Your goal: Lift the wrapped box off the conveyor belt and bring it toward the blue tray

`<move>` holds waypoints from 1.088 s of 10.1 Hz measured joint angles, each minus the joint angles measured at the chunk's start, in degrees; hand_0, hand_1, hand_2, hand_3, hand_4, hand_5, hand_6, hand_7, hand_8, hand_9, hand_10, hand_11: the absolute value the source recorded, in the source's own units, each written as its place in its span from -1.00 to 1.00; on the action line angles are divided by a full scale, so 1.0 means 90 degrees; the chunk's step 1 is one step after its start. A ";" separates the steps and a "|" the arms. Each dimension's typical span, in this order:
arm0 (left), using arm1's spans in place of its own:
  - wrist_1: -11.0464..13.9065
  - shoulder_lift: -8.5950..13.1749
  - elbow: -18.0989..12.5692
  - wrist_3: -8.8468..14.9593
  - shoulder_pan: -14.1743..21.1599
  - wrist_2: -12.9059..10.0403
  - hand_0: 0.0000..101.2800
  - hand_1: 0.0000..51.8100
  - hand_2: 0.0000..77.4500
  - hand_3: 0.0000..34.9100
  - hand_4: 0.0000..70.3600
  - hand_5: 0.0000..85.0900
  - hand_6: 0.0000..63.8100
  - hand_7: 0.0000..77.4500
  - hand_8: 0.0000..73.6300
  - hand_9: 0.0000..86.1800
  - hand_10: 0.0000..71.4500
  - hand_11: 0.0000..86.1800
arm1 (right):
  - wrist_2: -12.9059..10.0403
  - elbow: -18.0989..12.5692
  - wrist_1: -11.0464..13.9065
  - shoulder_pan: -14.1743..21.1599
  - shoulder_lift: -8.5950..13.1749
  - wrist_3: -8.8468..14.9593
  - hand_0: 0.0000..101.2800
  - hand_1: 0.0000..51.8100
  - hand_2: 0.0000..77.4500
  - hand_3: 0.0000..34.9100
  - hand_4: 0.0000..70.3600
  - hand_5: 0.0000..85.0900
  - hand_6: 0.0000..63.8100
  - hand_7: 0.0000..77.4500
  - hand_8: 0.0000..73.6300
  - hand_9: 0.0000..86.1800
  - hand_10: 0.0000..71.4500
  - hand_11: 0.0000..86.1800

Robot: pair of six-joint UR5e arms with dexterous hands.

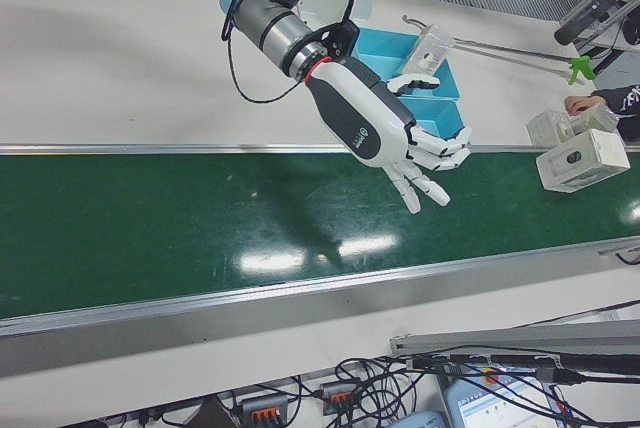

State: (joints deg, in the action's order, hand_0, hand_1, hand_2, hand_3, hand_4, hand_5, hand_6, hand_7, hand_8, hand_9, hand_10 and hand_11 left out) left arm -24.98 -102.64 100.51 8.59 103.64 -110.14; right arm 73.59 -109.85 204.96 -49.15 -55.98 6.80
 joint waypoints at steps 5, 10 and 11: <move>0.0000 0.0000 0.0000 0.0000 0.0000 0.0000 -1.00 -1.00 -0.97 -1.00 -1.00 -0.97 -1.00 -1.00 -1.00 -1.00 -0.98 -1.00 | -0.0016 0.0010 0.0001 0.0207 -0.0012 0.0010 0.02 -0.20 -0.44 0.04 -0.50 -0.10 -0.71 -0.20 -0.94 -0.78 -1.00 -0.97; 0.0000 0.0000 0.0000 0.0000 0.0000 0.0000 -1.00 -1.00 -0.99 -1.00 -1.00 -0.97 -1.00 -1.00 -1.00 -1.00 -0.98 -1.00 | -0.0055 0.0390 -0.0042 0.0582 0.0009 0.0007 0.10 -0.39 -0.58 -0.01 -0.50 -0.09 -0.76 -0.34 -0.97 -0.86 -1.00 -0.97; 0.0000 0.0000 0.0000 0.0000 0.0000 0.0000 -1.00 -1.00 -0.99 -1.00 -1.00 -0.97 -1.00 -1.00 -1.00 -1.00 -0.98 -1.00 | -0.0061 0.0441 -0.0060 0.0596 0.0021 -0.0003 0.10 -0.39 -0.58 -0.01 -0.50 -0.09 -0.76 -0.34 -0.97 -0.86 -1.00 -0.97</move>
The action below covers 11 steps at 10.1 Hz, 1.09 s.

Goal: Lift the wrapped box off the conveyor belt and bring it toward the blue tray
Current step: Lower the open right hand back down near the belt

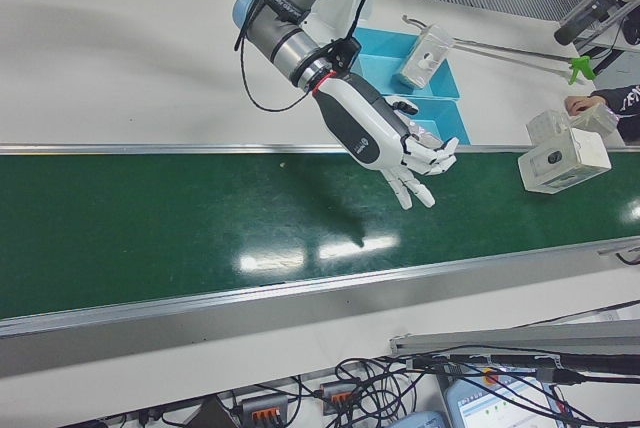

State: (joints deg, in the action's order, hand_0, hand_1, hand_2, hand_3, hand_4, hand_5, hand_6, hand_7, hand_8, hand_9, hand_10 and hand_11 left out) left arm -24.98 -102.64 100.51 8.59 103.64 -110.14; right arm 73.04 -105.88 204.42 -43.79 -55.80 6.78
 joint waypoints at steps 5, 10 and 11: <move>0.0000 0.0000 0.0000 0.0000 0.0000 0.0000 -1.00 -1.00 -0.99 -1.00 -1.00 -0.97 -1.00 -1.00 -1.00 -1.00 -0.98 -1.00 | 0.0007 -0.0017 -0.0019 0.0010 0.0010 0.0015 -0.14 -0.75 -0.83 0.11 -0.61 -0.18 -0.83 -0.31 -1.00 -0.90 -1.00 -0.97; 0.0000 0.0000 0.0000 0.0000 0.0000 0.0000 -1.00 -1.00 -0.99 -1.00 -1.00 -0.97 -1.00 -1.00 -1.00 -1.00 -1.00 -1.00 | 0.0015 0.0100 -0.0101 -0.0035 0.0019 0.0105 -0.01 -0.31 -0.48 0.23 -0.63 -0.17 -0.85 -0.37 -1.00 -0.87 -1.00 -0.97; 0.0000 0.0000 0.0000 0.0000 0.0000 0.0000 -1.00 -1.00 -0.99 -1.00 -1.00 -0.97 -1.00 -1.00 -1.00 -1.00 -0.98 -1.00 | 0.0028 0.0160 -0.0289 -0.0041 0.0002 0.0174 -0.02 -0.33 -0.48 0.23 -0.63 -0.18 -0.81 -0.37 -1.00 -0.87 -1.00 -0.97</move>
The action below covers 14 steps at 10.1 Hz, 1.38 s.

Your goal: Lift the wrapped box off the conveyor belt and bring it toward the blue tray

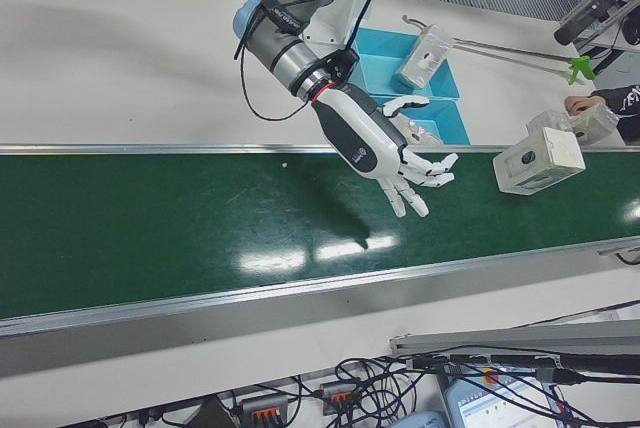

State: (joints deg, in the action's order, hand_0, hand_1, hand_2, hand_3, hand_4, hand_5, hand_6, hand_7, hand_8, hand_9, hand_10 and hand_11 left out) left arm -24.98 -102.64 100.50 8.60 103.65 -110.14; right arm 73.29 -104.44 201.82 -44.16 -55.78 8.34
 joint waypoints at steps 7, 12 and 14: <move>0.0000 0.0000 0.0000 0.0000 0.0000 0.0000 -1.00 -1.00 -0.99 -1.00 -1.00 -0.97 -1.00 -1.00 -1.00 -1.00 -0.98 -1.00 | 0.0049 0.0463 -0.0695 -0.0020 -0.0016 0.0156 -0.02 -0.35 -0.52 0.11 -0.63 -0.19 -0.81 -0.34 -1.00 -0.87 -1.00 -0.97; 0.0000 0.0000 0.0000 0.0000 0.0000 0.0000 -1.00 -1.00 -0.99 -1.00 -1.00 -0.97 -1.00 -1.00 -1.00 -1.00 -0.98 -1.00 | 0.0050 0.0472 -0.0633 -0.0025 -0.0042 0.0166 -0.02 -0.35 -0.56 0.10 -0.61 -0.17 -0.81 -0.31 -1.00 -0.87 -1.00 -0.97; 0.0000 0.0000 0.0000 0.0000 0.0000 0.0000 -1.00 -1.00 -0.97 -1.00 -1.00 -0.97 -1.00 -1.00 -1.00 -1.00 -0.98 -1.00 | 0.0050 0.0472 -0.0629 -0.0021 -0.0049 0.0175 -0.02 -0.35 -0.54 0.19 -0.61 -0.17 -0.81 -0.31 -1.00 -0.87 -1.00 -0.97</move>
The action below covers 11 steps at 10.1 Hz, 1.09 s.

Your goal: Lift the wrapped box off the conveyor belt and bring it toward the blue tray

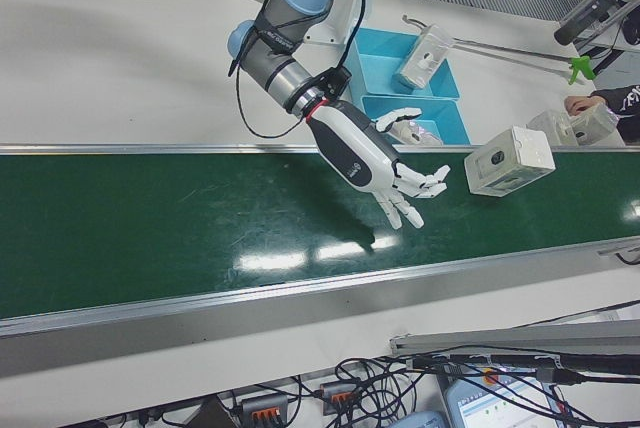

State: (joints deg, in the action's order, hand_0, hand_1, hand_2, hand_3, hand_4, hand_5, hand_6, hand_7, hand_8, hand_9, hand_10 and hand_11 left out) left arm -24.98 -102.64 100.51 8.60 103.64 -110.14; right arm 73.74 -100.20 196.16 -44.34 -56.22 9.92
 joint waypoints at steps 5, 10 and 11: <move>0.0000 0.0000 0.0000 0.0000 0.0000 0.0000 -1.00 -1.00 -0.99 -1.00 -1.00 -0.97 -1.00 -1.00 -1.00 -1.00 -0.98 -1.00 | 0.0009 -0.0022 0.0048 0.0051 -0.0019 0.0030 -0.04 -0.45 -0.58 0.20 -0.66 -0.19 -0.85 -0.35 -1.00 -0.91 -1.00 -0.97; 0.0000 0.0000 0.0000 0.0000 0.0000 0.0000 -1.00 -1.00 -0.99 -1.00 -1.00 -0.97 -1.00 -0.99 -1.00 -1.00 -0.98 -1.00 | 0.0008 -0.0006 0.0088 0.0098 -0.0001 0.0114 -0.04 -0.41 -0.58 0.25 -0.66 -0.19 -0.85 -0.35 -1.00 -0.91 -1.00 -0.97; 0.0000 0.0000 0.0000 0.0000 0.0000 0.0000 -1.00 -1.00 -0.99 -1.00 -1.00 -0.97 -1.00 -1.00 -1.00 -1.00 -0.98 -1.00 | 0.0004 -0.0004 0.0089 0.0114 0.0002 0.0146 -0.04 -0.41 -0.55 0.25 -0.66 -0.19 -0.85 -0.35 -1.00 -0.91 -1.00 -0.97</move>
State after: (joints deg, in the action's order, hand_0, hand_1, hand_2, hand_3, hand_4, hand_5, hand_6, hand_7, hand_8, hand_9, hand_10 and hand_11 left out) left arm -24.98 -102.64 100.50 8.59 103.65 -110.14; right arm 73.78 -100.23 196.96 -43.31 -56.20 11.23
